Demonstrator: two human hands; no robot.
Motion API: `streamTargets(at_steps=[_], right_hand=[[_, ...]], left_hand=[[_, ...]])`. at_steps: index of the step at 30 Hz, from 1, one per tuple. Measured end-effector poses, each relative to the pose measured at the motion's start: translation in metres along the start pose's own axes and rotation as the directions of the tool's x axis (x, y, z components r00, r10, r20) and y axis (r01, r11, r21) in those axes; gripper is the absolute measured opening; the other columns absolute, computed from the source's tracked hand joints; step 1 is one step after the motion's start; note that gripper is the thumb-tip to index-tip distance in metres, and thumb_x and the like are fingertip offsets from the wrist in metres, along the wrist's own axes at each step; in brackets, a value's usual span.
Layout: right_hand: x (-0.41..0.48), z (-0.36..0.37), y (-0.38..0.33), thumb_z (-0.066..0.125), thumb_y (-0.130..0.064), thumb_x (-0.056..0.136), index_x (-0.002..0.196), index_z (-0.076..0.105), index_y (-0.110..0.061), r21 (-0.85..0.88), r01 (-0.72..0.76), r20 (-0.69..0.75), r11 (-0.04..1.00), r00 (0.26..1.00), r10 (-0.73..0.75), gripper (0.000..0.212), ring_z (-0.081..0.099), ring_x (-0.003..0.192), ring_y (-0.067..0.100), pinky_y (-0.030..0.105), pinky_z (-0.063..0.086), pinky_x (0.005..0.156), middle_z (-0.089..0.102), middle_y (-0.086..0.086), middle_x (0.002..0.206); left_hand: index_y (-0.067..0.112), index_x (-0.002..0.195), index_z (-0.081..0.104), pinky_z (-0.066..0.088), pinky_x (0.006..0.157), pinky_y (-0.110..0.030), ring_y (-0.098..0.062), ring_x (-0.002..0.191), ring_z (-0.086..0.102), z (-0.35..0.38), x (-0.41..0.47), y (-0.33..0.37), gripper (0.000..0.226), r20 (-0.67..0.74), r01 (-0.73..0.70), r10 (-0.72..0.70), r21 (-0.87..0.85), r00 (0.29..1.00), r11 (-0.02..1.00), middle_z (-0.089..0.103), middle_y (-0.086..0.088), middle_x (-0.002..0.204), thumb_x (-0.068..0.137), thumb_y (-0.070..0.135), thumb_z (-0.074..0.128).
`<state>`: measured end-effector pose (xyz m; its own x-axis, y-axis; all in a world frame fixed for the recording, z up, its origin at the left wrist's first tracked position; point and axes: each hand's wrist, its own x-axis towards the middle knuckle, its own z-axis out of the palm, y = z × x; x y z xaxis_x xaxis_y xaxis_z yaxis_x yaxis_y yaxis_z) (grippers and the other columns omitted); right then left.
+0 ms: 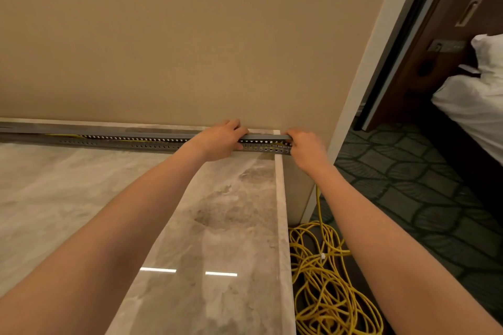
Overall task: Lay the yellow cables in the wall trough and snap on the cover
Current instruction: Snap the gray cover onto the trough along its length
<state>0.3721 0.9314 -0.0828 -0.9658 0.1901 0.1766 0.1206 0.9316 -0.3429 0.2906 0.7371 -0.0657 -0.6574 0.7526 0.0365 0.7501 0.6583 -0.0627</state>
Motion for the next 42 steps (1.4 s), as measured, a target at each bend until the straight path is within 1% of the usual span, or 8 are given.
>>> streamTargets(at_steps=[4,8,14,21,25,30,35,42], right_hand=[[-0.002,0.003,-0.005,0.040,0.002,0.090,0.114,0.055,-0.006,-0.006,-0.023,-0.009,1.000,1.000,0.023,0.030,0.058,0.101,0.034,0.038,0.046,0.075,0.056,0.013,0.121],[-0.005,0.005,-0.009,0.040,0.000,0.092,0.115,0.051,-0.005,-0.024,-0.042,-0.006,0.999,0.999,0.042,0.026,0.058,0.100,0.035,0.040,0.047,0.075,0.052,0.014,0.123],[-0.010,0.006,-0.012,0.041,0.002,0.092,0.119,0.050,-0.003,-0.059,-0.111,-0.056,0.992,0.993,0.108,0.029,0.058,0.103,0.037,0.039,0.047,0.079,0.053,0.015,0.125],[-0.015,0.009,-0.005,0.040,0.005,0.092,0.118,0.048,-0.001,0.013,-0.178,-0.117,0.984,0.977,0.178,0.028,0.058,0.099,0.041,0.043,0.047,0.077,0.049,0.017,0.124],[-0.016,0.009,0.001,0.041,0.005,0.092,0.124,0.044,-0.001,0.049,-0.167,-0.137,0.985,0.975,0.172,0.033,0.055,0.100,0.039,0.045,0.046,0.078,0.042,0.017,0.129],[-0.025,0.009,0.013,0.038,-0.016,0.097,0.129,0.045,-0.003,0.110,-0.046,-0.105,0.993,0.993,0.057,0.035,0.051,0.109,0.029,0.040,0.046,0.089,0.045,0.015,0.127],[-0.031,0.005,0.019,0.043,-0.038,0.096,0.132,0.045,-0.009,0.078,-0.001,-0.062,0.997,0.998,0.006,0.046,0.049,0.113,0.024,0.036,0.042,0.094,0.048,0.010,0.125],[-0.034,0.004,0.018,0.034,-0.026,0.101,0.127,0.048,-0.002,0.098,-0.054,-0.015,0.994,0.998,0.056,0.038,0.046,0.115,0.029,0.038,0.038,0.098,0.049,0.016,0.124]], left_hand=[[0.006,0.125,0.047,0.039,0.095,-0.037,-0.031,0.116,0.046,-0.003,-0.002,-0.004,0.036,0.018,0.094,-0.092,-0.089,0.996,0.992,0.048,-0.013,0.124,0.097,0.028,0.049],[0.005,0.121,0.048,0.038,0.096,-0.034,-0.031,0.117,0.047,-0.013,0.001,-0.007,0.038,0.141,0.204,-0.172,-0.250,0.975,0.947,0.050,-0.015,0.123,0.095,0.031,0.053],[0.006,0.123,0.049,0.037,0.098,-0.035,-0.031,0.117,0.048,-0.020,-0.001,-0.016,0.040,0.264,0.283,-0.213,-0.262,0.941,0.923,0.048,-0.017,0.127,0.100,0.036,0.039],[0.004,0.119,0.045,0.040,0.088,-0.038,-0.032,0.106,0.053,-0.012,0.000,-0.005,0.031,0.224,0.180,-0.122,-0.262,0.967,0.948,0.056,-0.017,0.120,0.102,0.027,0.032],[0.010,0.128,0.041,0.039,0.093,-0.042,-0.032,0.109,0.049,-0.016,0.004,0.000,0.033,0.222,0.092,-0.049,-0.188,0.974,0.978,0.052,-0.016,0.117,0.103,0.029,0.030],[0.014,0.128,0.042,0.040,0.093,-0.043,-0.033,0.109,0.050,-0.016,0.003,-0.001,0.033,0.246,0.051,-0.020,-0.119,0.969,0.992,0.053,-0.016,0.115,0.102,0.031,0.030],[0.013,0.126,0.043,0.038,0.089,-0.038,-0.032,0.107,0.050,-0.025,0.003,0.003,0.032,0.174,0.018,-0.011,-0.040,0.985,0.999,0.053,-0.016,0.112,0.103,0.029,0.029],[0.014,0.130,0.042,0.036,0.095,-0.039,-0.031,0.112,0.048,-0.017,0.000,0.008,0.034,0.140,-0.001,-0.002,0.021,0.990,1.000,0.052,-0.015,0.119,0.102,0.029,0.030]])
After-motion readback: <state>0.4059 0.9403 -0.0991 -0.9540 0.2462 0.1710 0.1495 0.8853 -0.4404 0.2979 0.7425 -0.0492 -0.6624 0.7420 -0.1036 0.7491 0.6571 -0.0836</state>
